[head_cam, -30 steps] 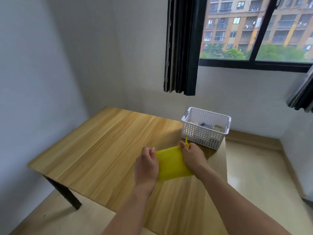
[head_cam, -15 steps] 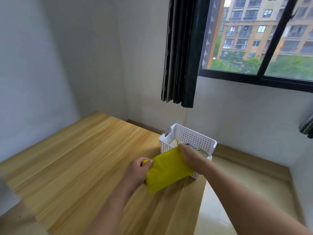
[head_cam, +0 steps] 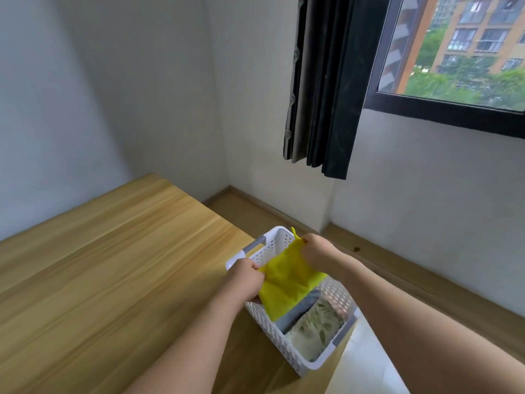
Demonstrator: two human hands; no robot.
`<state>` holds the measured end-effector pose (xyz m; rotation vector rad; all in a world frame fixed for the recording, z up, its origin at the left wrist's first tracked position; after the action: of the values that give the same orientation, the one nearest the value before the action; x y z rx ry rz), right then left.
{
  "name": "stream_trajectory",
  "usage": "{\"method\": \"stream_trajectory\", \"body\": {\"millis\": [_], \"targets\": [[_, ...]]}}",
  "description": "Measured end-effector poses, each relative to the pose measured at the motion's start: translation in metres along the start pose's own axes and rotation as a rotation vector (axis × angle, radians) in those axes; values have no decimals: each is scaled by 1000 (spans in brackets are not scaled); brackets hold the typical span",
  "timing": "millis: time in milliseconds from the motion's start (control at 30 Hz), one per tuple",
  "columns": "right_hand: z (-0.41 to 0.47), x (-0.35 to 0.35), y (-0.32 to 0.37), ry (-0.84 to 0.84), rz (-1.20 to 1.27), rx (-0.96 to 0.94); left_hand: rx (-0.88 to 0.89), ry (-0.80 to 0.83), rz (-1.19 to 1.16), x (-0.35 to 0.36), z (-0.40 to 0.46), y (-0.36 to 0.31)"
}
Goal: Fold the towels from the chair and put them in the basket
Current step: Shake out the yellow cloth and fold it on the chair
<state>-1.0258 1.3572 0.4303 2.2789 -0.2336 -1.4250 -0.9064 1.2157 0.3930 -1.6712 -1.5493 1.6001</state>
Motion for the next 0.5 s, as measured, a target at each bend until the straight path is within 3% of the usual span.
{"method": "stream_trajectory", "body": {"millis": [133,267,500], "targets": [[52,43,-23,99,-113,-19,-121,49,195,38,50,25],[77,78,-46,172,-196,-24,-110,156,542,66,69,34],[95,102,-72,155,-232,-10,-124,282,913,87,84,51]]}}
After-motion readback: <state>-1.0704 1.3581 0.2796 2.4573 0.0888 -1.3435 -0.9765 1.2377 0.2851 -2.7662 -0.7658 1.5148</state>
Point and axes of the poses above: each hand's wrist, its own z-axis towards the middle knuckle, its own x-axis out of the palm, y = z × x, the point moved 8 cm from there along z, towards the middle knuckle, and after that the axes turned 9 degrees about x, right-handed, at the moved point
